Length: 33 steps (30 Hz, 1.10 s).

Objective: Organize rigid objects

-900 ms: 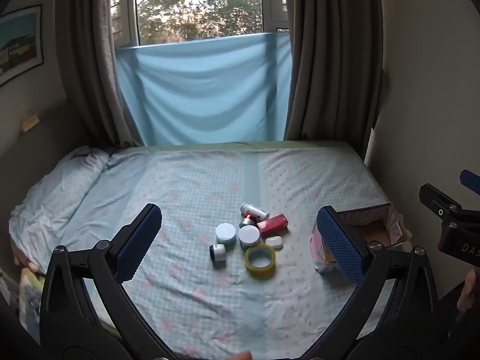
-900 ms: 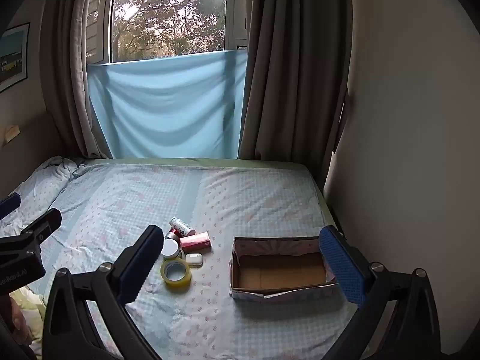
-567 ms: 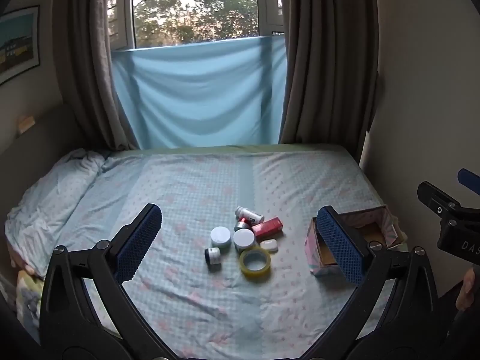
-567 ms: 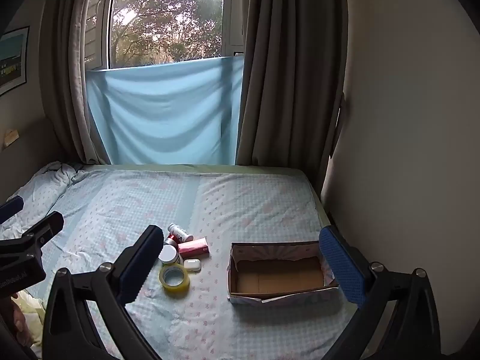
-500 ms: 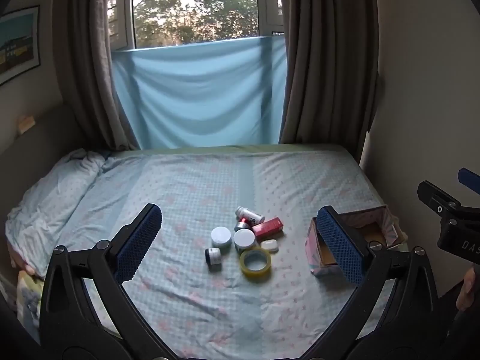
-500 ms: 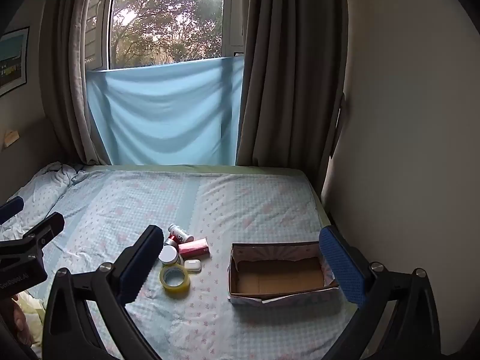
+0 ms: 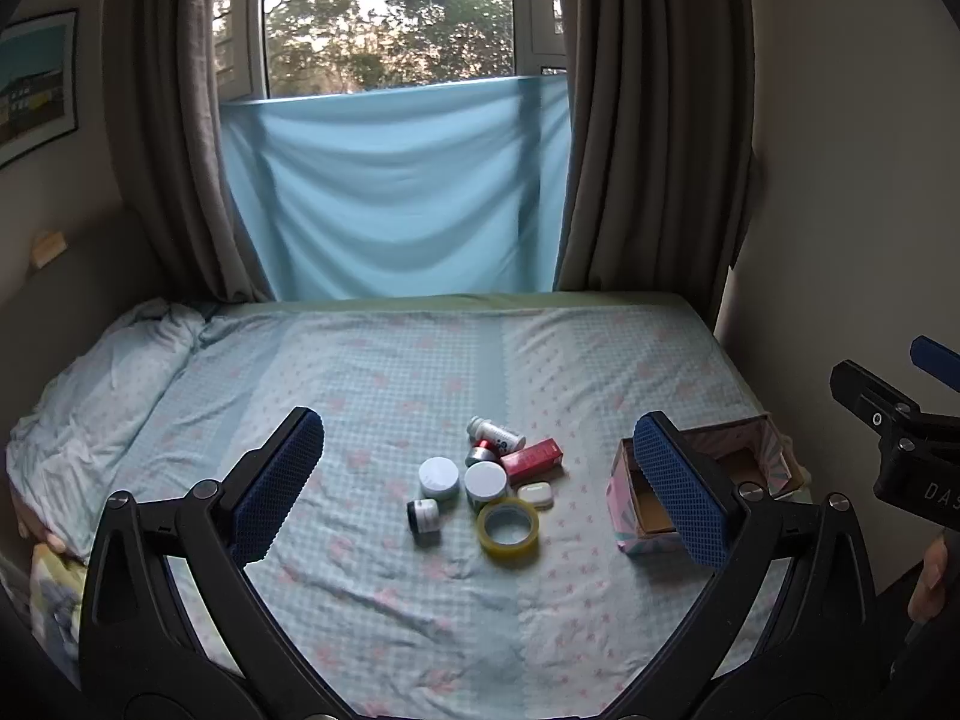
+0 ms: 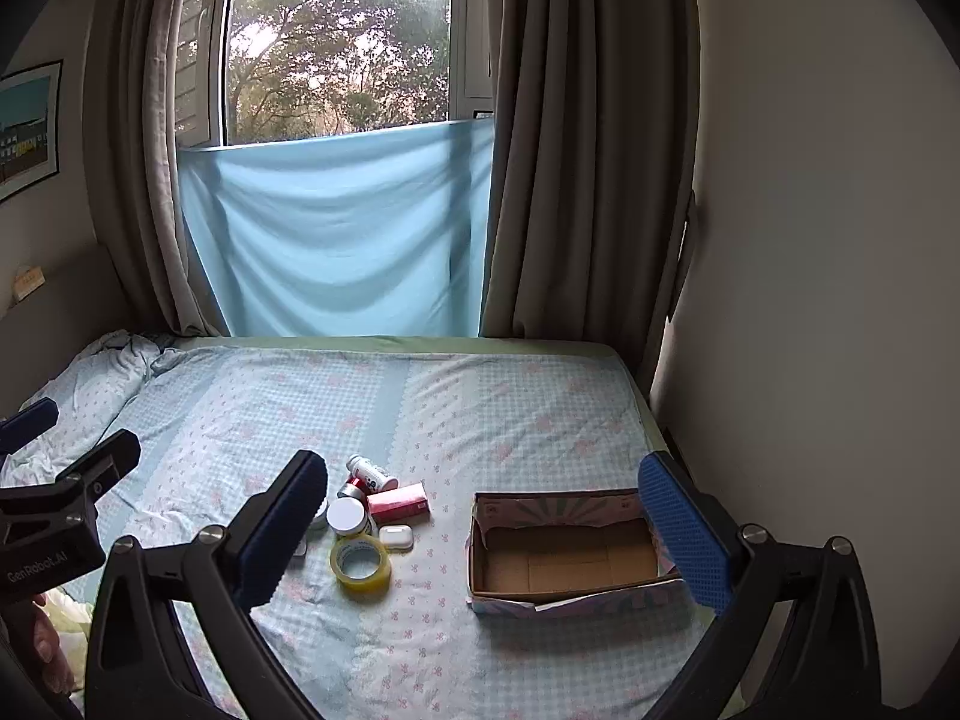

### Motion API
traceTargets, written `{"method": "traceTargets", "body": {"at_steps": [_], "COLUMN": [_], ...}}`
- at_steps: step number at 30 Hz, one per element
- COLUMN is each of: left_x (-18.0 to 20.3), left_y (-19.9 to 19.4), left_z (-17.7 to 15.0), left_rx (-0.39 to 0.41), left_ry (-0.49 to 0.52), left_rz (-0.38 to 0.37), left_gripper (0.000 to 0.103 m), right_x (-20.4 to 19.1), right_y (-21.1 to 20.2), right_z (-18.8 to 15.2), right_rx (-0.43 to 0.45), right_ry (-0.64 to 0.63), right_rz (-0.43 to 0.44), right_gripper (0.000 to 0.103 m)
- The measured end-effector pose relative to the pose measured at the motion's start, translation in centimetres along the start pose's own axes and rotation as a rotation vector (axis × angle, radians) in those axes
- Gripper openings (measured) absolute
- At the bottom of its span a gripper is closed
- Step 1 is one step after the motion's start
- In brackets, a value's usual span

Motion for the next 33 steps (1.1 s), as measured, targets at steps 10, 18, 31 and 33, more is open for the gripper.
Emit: {"method": "traceTargets", "body": {"at_steps": [10, 18, 31, 33], "left_x": [-0.3, -0.4, -0.3, -0.4], "left_y": [0.2, 0.4, 0.7, 0.8], "left_z": [0.1, 0.1, 0.1, 0.1], "left_rx": [0.008, 0.003, 0.0, -0.002], "left_ry": [-0.002, -0.001, -0.005, -0.009], "left_rz": [-0.014, -0.006, -0.003, -0.004], "left_gripper": [0.102, 0.103, 0.103, 0.103], "right_x": [0.3, 0.1, 0.3, 0.3], "right_y": [0.8, 1.2, 1.4, 1.5], "right_z": [0.1, -0.1, -0.2, -0.2], "right_rx": [0.006, 0.015, 0.022, 0.022], "right_ry": [-0.001, -0.008, 0.006, 0.005], "right_rz": [0.001, 0.011, 0.021, 0.017], "right_gripper": [0.103, 0.103, 0.103, 0.103]}}
Point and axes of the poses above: each gripper's, at about its wrist camera, not at the fingertips, and y roughly the way its jaws point, x to its right, z to its top, the point moved 2 cm from there along y, roughly the way its jaws point, and after that the axes turned 11 degrees about y, right-handed, at the moved point
